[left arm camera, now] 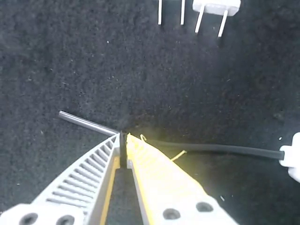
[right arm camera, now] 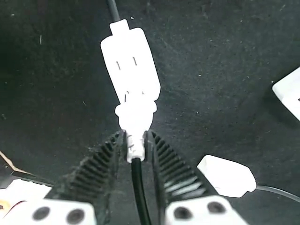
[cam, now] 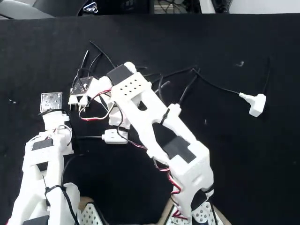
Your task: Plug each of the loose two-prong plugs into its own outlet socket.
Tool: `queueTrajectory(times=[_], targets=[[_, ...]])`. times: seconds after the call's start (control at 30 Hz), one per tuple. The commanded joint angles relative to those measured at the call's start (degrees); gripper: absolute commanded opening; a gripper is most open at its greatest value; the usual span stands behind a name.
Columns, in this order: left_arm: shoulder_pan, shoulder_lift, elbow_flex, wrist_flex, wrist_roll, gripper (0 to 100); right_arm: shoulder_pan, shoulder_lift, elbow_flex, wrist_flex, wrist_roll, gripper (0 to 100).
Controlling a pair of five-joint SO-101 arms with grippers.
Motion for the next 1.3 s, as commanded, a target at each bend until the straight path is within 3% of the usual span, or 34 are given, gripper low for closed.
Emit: queueTrajectory(times=[0.0, 0.53, 0.73, 1.03, 1.27], targets=[[-0.40, -1.23, -0.31, -0.70, 0.35, 3, 0.62, -0.75, 0.75, 1.85, 0.70, 1.1], [-0.40, -1.23, -0.22, -0.70, 0.26, 3, 3.69, -0.75, 0.40, 1.67, 0.70, 1.1], [-0.40, -1.23, -0.22, -0.70, 0.26, 3, 1.41, -0.48, 1.01, 1.76, 0.26, 1.1], [-0.48, -1.23, -0.22, -0.70, 0.26, 3, -0.18, -0.57, 1.01, 1.76, -10.81, 1.1], [-0.48, -1.23, -0.22, -0.70, 0.18, 3, 2.11, -0.66, 1.01, 1.76, -12.48, 1.1]])
